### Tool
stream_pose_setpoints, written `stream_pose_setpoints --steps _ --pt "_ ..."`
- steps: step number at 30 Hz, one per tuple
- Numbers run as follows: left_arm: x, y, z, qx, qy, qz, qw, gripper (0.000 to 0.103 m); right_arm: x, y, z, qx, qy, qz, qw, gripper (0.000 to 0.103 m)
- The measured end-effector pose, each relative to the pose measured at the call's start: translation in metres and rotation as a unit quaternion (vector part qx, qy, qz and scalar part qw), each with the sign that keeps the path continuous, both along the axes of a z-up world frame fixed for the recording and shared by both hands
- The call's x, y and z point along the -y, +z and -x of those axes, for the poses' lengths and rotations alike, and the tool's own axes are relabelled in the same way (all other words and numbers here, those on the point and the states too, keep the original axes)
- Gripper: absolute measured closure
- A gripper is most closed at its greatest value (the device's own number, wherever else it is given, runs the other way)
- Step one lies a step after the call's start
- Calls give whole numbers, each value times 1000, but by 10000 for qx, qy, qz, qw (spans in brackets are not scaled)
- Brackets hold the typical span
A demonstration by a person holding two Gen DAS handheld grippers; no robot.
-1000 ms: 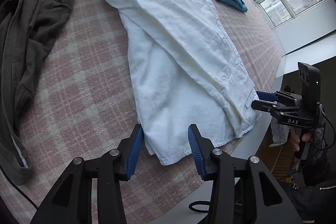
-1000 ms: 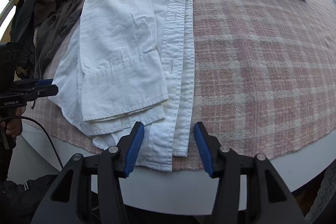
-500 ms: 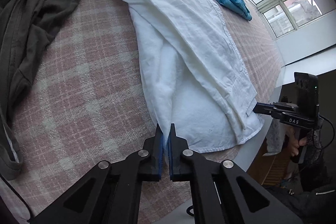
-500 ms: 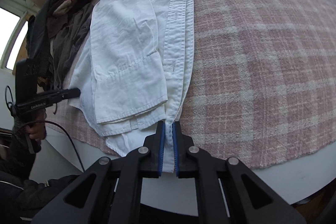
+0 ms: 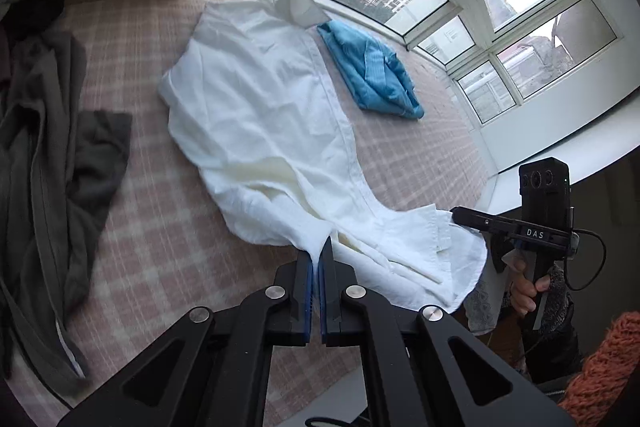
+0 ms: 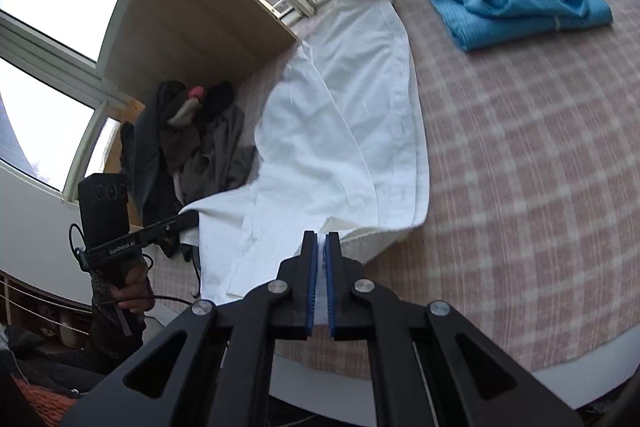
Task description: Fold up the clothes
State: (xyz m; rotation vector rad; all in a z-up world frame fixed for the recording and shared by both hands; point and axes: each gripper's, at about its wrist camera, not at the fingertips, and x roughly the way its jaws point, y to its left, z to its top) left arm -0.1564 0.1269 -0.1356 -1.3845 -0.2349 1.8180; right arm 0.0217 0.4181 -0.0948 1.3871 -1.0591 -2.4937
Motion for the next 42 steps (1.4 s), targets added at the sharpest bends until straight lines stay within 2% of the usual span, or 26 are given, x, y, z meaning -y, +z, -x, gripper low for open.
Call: stream_pose_setpoints --steps 3,6,11,14,16,18,21,23,24,25,28,29,32,35,38,42 --pt "-11 6 40 -39 167 -56 9998 101 -21 7 41 -161 -224 216 9994 99" --pt "-23 -3 82 -8 337 2 9994 101 -48 -5 85 -89 -448 295 9985 99" --pt "-48 -44 149 398 502 216 9977 101 -77 -43 161 468 -526 -94 9975 99" --pt "-62 -72 178 631 504 559 9952 99 -87 -65 191 842 -507 -132 9951 95" --pt "-65 -85 188 930 537 587 9925 99 -89 -72 204 1027 -452 -148 9936 95" --pt "-65 -87 190 1048 512 551 9916 97 -90 -67 209 1061 -459 -316 9928 94" --pt "-61 -75 187 1005 467 452 9928 88 -89 -49 211 871 -321 -501 9944 89" --pt "-58 -64 184 817 438 470 9946 77 -91 -36 210 728 -277 -622 9950 82" --pt "-55 -58 184 718 495 514 9949 73 -94 -30 209 647 -342 -642 9952 80" --pt "-52 -52 186 600 598 558 9948 65 -99 -23 209 591 -434 -672 9950 80" --pt "-37 -34 187 292 793 616 9945 63 -96 -7 206 422 -436 -887 9942 80" --pt "-32 -29 187 193 849 629 9942 63 -84 -4 205 395 -206 -1042 9936 80" --pt "-17 -21 169 65 787 662 9947 62 -35 -13 199 517 497 -1574 9849 80" --pt "-18 -35 135 120 414 889 9951 60 7 -39 192 678 994 -1924 9739 80" --pt "-26 -53 108 78 124 1159 9932 60 27 -57 192 792 1170 -2207 9651 80" --pt "-33 -71 99 -7 77 1323 9912 60 53 -79 193 935 1396 -2558 9520 80"
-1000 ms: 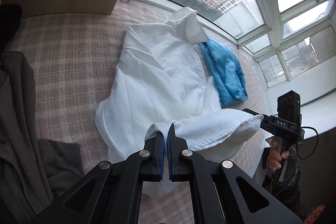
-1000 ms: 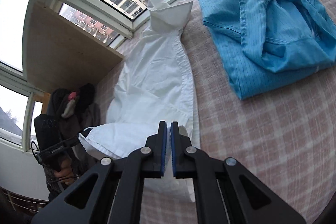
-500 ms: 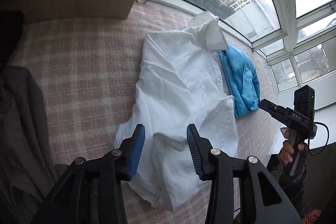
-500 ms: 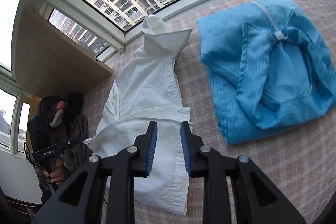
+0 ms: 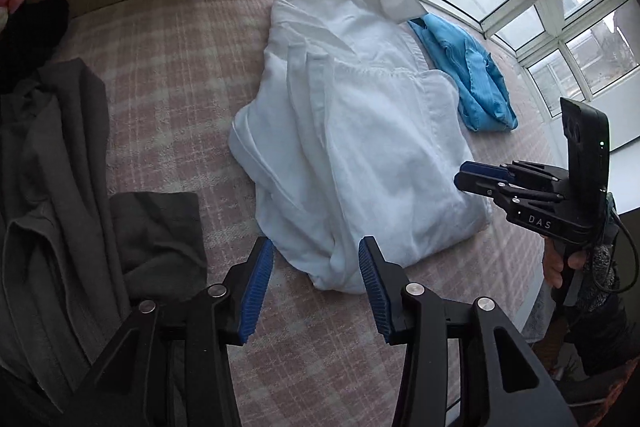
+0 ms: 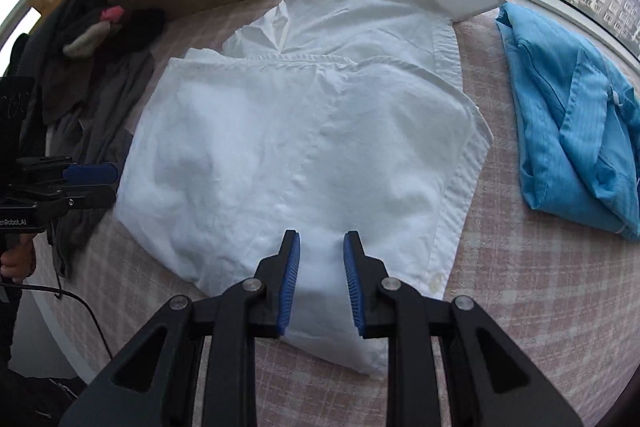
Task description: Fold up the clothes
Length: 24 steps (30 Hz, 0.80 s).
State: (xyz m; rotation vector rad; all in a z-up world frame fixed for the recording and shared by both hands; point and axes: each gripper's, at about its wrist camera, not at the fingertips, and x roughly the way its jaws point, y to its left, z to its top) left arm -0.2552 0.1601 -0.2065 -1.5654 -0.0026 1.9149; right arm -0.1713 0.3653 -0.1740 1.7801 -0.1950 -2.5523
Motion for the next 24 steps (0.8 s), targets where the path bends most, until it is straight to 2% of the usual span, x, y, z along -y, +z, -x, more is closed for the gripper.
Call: stream_pose_setpoints --steps 3,8,9,14,19,21,23,24 --pt "-8 0 -6 -375 -116 220 9990 63 1 -1 2 69 83 -9 9999 80" --pt "-21 24 -23 -782 -854 -39 9933 60 -12 2 -3 149 6 127 9998 80" --pt "-24 26 -25 -801 -1030 -41 9914 60 -13 3 -4 168 19 123 9998 80" --pt "-43 10 -23 -824 -1842 546 9779 60 -17 5 -5 280 64 54 9996 80" --pt "-49 0 -19 -618 -2143 561 9732 60 -21 2 1 334 1 41 9994 80" --pt "-51 -3 -18 -535 -2262 567 9710 63 -25 2 -1 358 -24 98 9993 80" --pt "-54 -7 -16 -453 -2381 573 9685 81 -29 5 -9 373 -52 113 9992 80" --pt "-55 -9 -15 -411 -2440 575 9672 83 -31 7 -17 384 -76 110 9992 80"
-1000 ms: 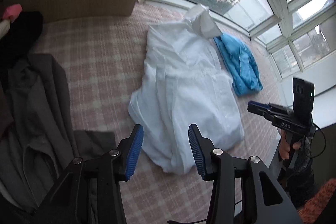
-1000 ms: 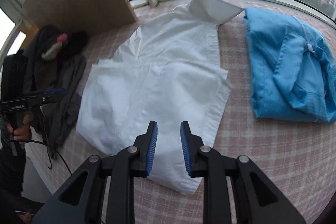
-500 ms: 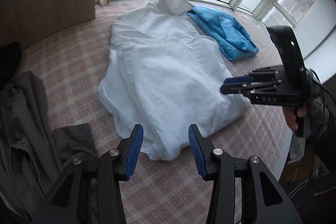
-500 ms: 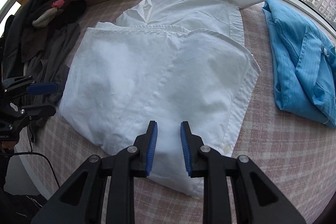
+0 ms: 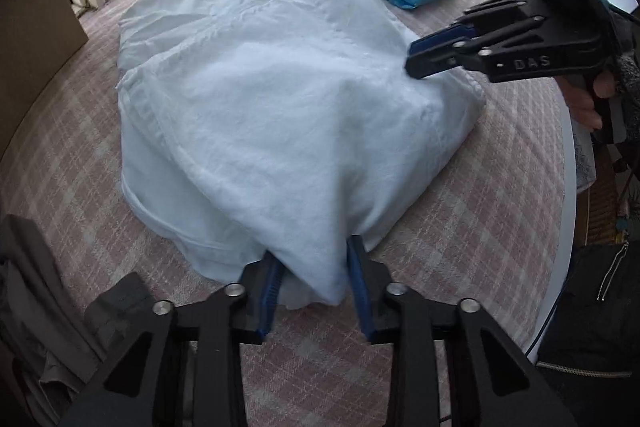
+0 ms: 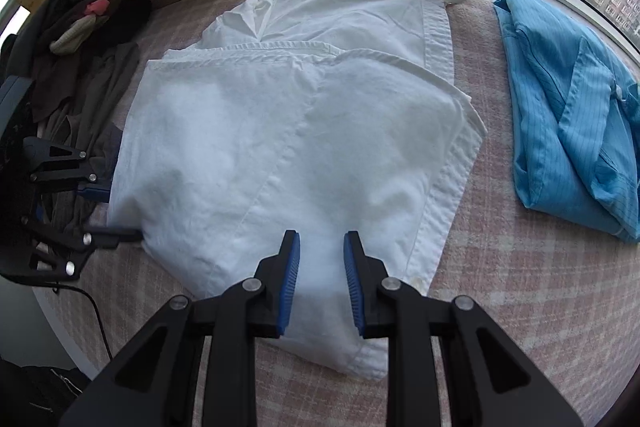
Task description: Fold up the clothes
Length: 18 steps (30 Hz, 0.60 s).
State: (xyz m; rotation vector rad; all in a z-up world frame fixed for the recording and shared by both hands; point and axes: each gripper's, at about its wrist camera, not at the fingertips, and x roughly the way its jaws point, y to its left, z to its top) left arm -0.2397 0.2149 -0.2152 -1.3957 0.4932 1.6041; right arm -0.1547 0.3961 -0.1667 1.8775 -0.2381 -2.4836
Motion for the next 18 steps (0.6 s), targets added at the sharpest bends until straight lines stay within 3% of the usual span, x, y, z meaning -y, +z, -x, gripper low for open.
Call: stream_pose_setpoints --steps 2,8,10,13,18 --pt "-1 -3 1 84 -85 14 9999 89 -4 5 -15 19 -64 -8 10000 80" --pt "20 2 -6 146 -101 161 9997 89 -17 16 -60 80 -372 -210 9991 80" --pt "29 10 -7 72 -23 265 9996 89 -13 25 -58 -125 -286 -182 9993 80" --pt "36 30 -5 -375 88 363 9986 92 -2 34 -45 -387 -145 -173 9990 80" --pt "2 29 3 -603 67 157 9980 89 19 21 -4 -455 45 -154 9988 84"
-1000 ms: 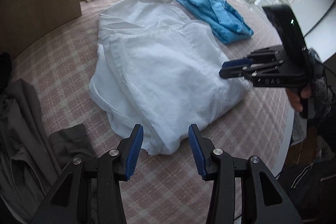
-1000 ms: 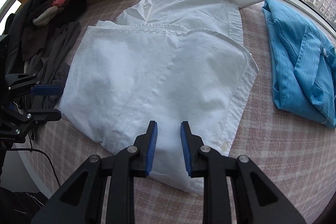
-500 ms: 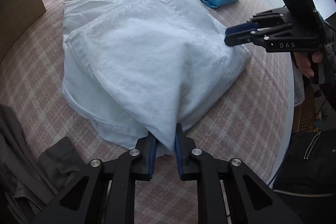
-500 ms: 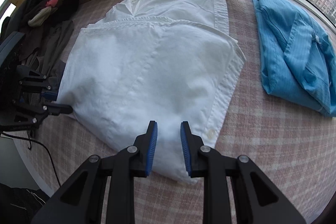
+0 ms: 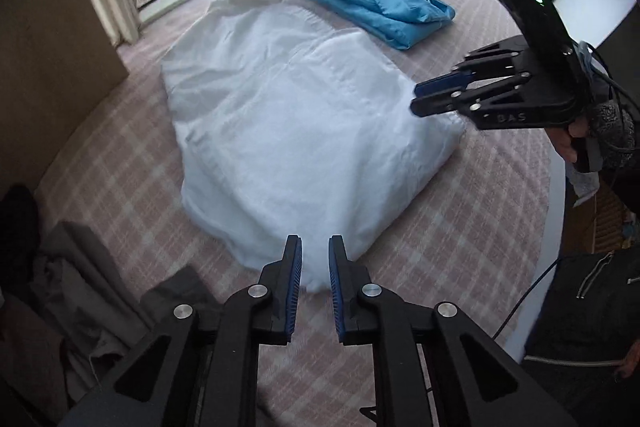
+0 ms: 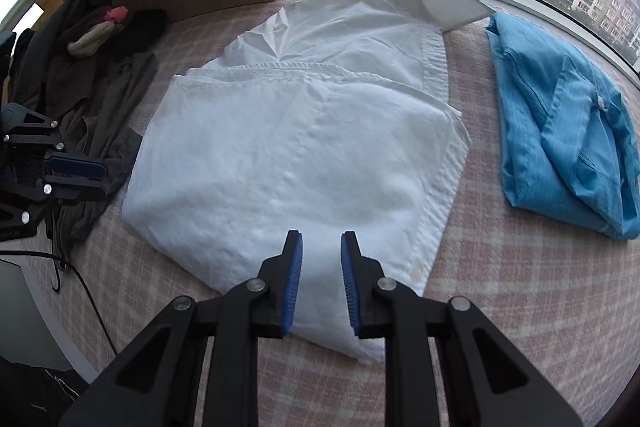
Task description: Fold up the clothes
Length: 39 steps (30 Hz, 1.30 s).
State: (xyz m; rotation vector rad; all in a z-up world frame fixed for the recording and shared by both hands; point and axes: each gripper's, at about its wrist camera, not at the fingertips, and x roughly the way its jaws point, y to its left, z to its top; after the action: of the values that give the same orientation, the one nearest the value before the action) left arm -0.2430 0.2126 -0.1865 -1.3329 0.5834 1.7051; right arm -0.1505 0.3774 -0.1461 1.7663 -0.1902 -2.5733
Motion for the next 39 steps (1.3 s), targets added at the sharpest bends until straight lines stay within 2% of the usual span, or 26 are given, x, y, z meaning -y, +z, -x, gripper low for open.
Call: stream_pose_setpoints --steps 4,6,7,9,11,12,14,16,18,20,23,25,26,27,29,31,32,36,39 --pt "-23 -6 9 -124 16 -112 9999 88 5 -24 17 158 50 -100 9998 84" --pt "-18 -29 22 76 229 53 9997 88 2 -25 12 210 54 -54 9998 84" --pt "-13 -36 27 157 306 87 9994 91 -1 -22 7 223 49 -3 9997 86" --pt "1 -35 32 266 376 12 9989 96 -6 -17 -3 249 38 99 9996 86" --pt "12 -23 28 191 436 -7 9989 96 -11 -11 -12 276 27 201 9994 83" --pt "16 -13 23 137 423 -48 9990 92 -13 -9 -17 289 21 252 9993 83" --pt "18 7 8 74 277 -252 9993 75 -17 -3 -27 291 0 361 9989 83" --pt "9 19 -5 6 92 -436 9990 74 -16 4 -31 154 -67 446 9989 83" --pt "-6 19 -13 -58 -74 -528 9986 72 -12 -2 -23 93 0 181 9998 83" --pt "-22 5 -6 -13 -7 -418 9991 73 -11 -14 -12 101 72 -30 9999 83" --pt "-22 -27 9 68 225 -16 9997 75 -26 -38 -3 352 72 188 9992 82" --pt "-13 -34 17 299 389 46 9988 75 -35 -29 -1 582 159 354 9976 82" --pt "-12 -28 21 377 414 59 9984 75 -42 -21 1 627 154 430 9970 82" --pt "-13 -20 26 344 412 45 9985 76 -52 -7 5 461 82 498 9977 82" --pt "-22 6 41 -62 349 -55 9994 75 -77 19 25 59 -142 438 9989 79" --pt "-38 26 68 -462 334 -108 9983 68 -99 35 55 -232 -315 185 9991 54" --pt "-49 31 85 -548 324 -135 9979 65 -109 38 73 -303 -366 146 9988 52" --pt "-96 29 156 -809 460 -169 9955 63 -142 20 143 -173 -615 339 9974 52" --pt "-125 16 192 -821 444 -156 9955 63 -156 0 172 -88 -695 389 9968 52"
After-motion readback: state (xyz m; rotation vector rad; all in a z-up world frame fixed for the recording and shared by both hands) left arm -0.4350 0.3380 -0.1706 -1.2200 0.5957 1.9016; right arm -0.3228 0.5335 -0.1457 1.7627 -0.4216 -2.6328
